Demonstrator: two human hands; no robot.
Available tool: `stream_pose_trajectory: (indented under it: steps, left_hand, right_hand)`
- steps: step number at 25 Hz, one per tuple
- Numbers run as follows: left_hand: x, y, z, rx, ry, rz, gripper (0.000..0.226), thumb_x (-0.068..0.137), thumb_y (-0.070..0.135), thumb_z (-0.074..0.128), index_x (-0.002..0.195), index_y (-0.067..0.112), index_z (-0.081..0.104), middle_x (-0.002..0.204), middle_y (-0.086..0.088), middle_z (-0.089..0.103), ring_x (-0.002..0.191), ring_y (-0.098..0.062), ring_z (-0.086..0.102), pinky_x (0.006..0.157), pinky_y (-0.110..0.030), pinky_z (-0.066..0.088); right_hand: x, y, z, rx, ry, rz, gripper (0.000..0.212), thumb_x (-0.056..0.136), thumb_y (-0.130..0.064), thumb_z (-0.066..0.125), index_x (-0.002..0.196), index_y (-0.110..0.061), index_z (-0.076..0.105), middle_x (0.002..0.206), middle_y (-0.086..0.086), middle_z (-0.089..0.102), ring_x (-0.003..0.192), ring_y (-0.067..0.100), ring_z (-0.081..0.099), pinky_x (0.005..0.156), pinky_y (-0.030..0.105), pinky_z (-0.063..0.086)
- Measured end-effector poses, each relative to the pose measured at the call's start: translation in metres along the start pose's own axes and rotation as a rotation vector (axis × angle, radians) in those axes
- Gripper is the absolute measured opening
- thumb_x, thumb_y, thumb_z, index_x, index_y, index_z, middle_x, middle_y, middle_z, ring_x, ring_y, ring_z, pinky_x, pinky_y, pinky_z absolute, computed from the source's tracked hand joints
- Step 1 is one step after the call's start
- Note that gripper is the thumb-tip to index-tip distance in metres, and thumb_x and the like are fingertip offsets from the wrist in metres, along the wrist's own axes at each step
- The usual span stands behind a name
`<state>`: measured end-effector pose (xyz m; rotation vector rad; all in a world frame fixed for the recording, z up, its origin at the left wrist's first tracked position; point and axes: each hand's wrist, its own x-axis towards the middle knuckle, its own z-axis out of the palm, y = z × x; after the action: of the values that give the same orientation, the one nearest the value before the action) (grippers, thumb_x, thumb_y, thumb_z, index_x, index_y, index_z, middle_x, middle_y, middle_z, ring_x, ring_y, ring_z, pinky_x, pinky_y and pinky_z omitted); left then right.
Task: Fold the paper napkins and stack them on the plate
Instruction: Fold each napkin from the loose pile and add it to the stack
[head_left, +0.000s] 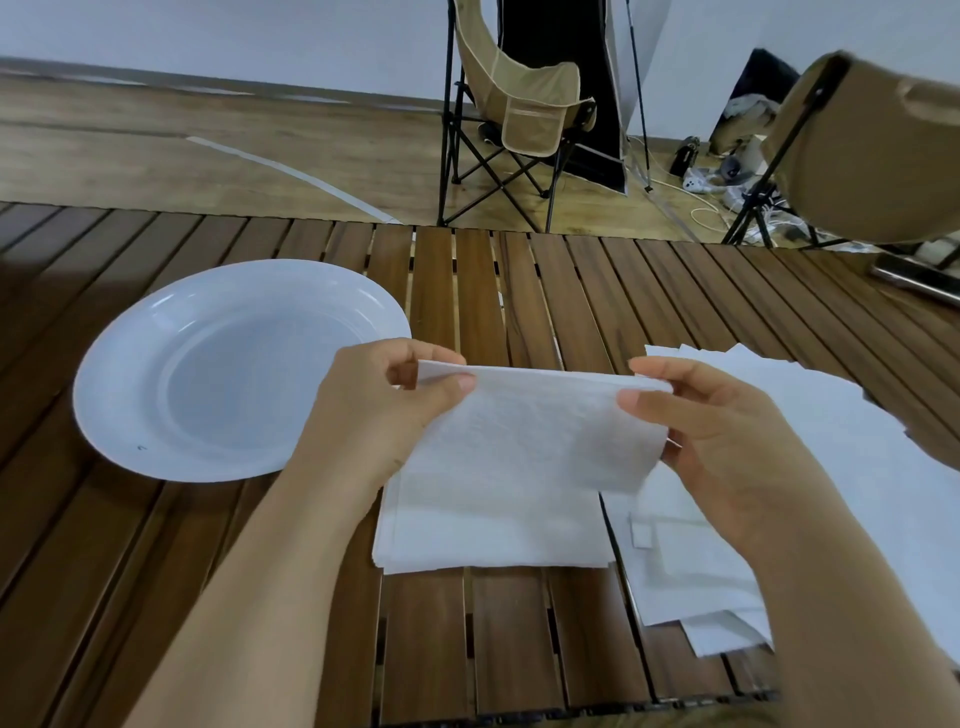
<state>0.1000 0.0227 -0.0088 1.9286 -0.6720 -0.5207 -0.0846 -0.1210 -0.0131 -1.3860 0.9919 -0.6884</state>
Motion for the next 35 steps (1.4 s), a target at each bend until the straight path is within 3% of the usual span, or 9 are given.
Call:
stream_pose_trajectory:
  steps: [8, 11, 14, 17, 20, 23, 28, 31, 35]
  left_hand:
    - [0.005, -0.005, -0.001, 0.223, 0.095, 0.146, 0.012, 0.085, 0.048, 0.061, 0.087, 0.036, 0.063, 0.090, 0.016, 0.058, 0.084, -0.003, 0.053, 0.073, -0.020, 0.037]
    - [0.005, -0.004, -0.002, 0.212, 0.126, 0.097, 0.018, 0.087, 0.047, 0.059, 0.087, 0.030, 0.063, 0.089, 0.014, 0.058, 0.081, -0.003, 0.052, 0.078, -0.026, 0.040]
    - [0.006, -0.007, -0.001, 0.265, 0.073, -0.022, 0.031, 0.089, 0.045, 0.057, 0.090, 0.016, 0.067, 0.089, 0.001, 0.064, 0.082, -0.014, 0.058, 0.078, -0.034, 0.048]
    - [0.007, -0.014, 0.002, 0.378, 0.020, -0.104, 0.025, 0.092, 0.037, 0.056, 0.102, 0.017, 0.065, 0.097, -0.001, 0.062, 0.089, -0.019, 0.058, 0.078, -0.032, 0.046]
    - [0.007, -0.023, 0.005, 0.460, -0.066, -0.186, 0.011, 0.090, 0.021, 0.058, 0.097, 0.019, 0.067, 0.095, -0.004, 0.065, 0.083, -0.023, 0.063, 0.070, -0.030, 0.049]
    - [0.009, -0.030, 0.008, 0.533, -0.112, -0.252, 0.012, 0.084, 0.008, 0.059, 0.087, 0.019, 0.063, 0.093, -0.007, 0.063, 0.085, -0.029, 0.064, 0.077, -0.038, 0.055]
    - [0.009, -0.034, 0.009, 0.600, -0.060, -0.195, 0.036, 0.089, 0.017, 0.063, 0.124, 0.020, 0.055, 0.121, -0.004, 0.057, 0.105, -0.020, 0.055, 0.079, -0.025, 0.041]
    - [0.010, -0.035, 0.009, 0.600, -0.066, -0.190, 0.029, 0.088, 0.016, 0.063, 0.117, 0.019, 0.058, 0.109, -0.003, 0.058, 0.093, -0.018, 0.053, 0.075, -0.025, 0.040]
    - [0.008, -0.032, 0.008, 0.641, -0.089, -0.193, 0.028, 0.088, 0.021, 0.064, 0.114, 0.016, 0.055, 0.099, -0.001, 0.054, 0.086, -0.017, 0.051, 0.072, -0.027, 0.040]
  right_hand:
    - [-0.007, -0.006, 0.011, -0.399, 0.179, -0.144, 0.003, 0.083, -0.017, 0.071, 0.080, -0.018, 0.072, 0.079, 0.001, 0.070, 0.081, 0.021, 0.064, 0.079, 0.043, 0.057]
    - [-0.006, -0.006, 0.013, -0.415, 0.215, -0.122, 0.017, 0.085, -0.026, 0.069, 0.074, -0.013, 0.071, 0.078, 0.003, 0.068, 0.078, 0.018, 0.062, 0.083, 0.045, 0.056]
    - [-0.005, -0.002, 0.014, -0.376, 0.163, -0.009, 0.030, 0.087, -0.028, 0.065, 0.081, 0.001, 0.065, 0.085, 0.024, 0.061, 0.070, 0.026, 0.055, 0.078, 0.047, 0.054]
    - [-0.007, 0.002, 0.018, -0.420, 0.054, 0.206, 0.024, 0.083, -0.022, 0.072, 0.101, -0.012, 0.058, 0.093, 0.010, 0.060, 0.082, 0.022, 0.060, 0.076, 0.040, 0.055]
    - [-0.008, 0.009, 0.025, -0.502, -0.015, 0.357, 0.049, 0.078, -0.004, 0.075, 0.115, -0.017, 0.045, 0.091, 0.013, 0.066, 0.079, 0.027, 0.070, 0.078, 0.039, 0.059]
    - [-0.009, 0.013, 0.028, -0.657, -0.039, 0.370, 0.046, 0.081, 0.001, 0.068, 0.115, -0.017, 0.043, 0.094, 0.014, 0.065, 0.071, 0.024, 0.071, 0.074, 0.038, 0.059]
    - [-0.012, 0.010, 0.030, -0.834, -0.180, 0.444, 0.046, 0.079, -0.001, 0.070, 0.113, -0.018, 0.044, 0.102, 0.012, 0.063, 0.084, 0.026, 0.069, 0.077, 0.034, 0.057]
    - [-0.012, 0.009, 0.033, -0.940, -0.222, 0.469, 0.046, 0.078, -0.004, 0.072, 0.114, -0.017, 0.046, 0.106, 0.010, 0.061, 0.093, 0.027, 0.067, 0.084, 0.037, 0.057]
    - [-0.011, 0.010, 0.030, -0.933, -0.210, 0.473, 0.038, 0.081, -0.014, 0.073, 0.110, -0.013, 0.048, 0.100, 0.009, 0.060, 0.080, 0.020, 0.063, 0.065, 0.026, 0.050]
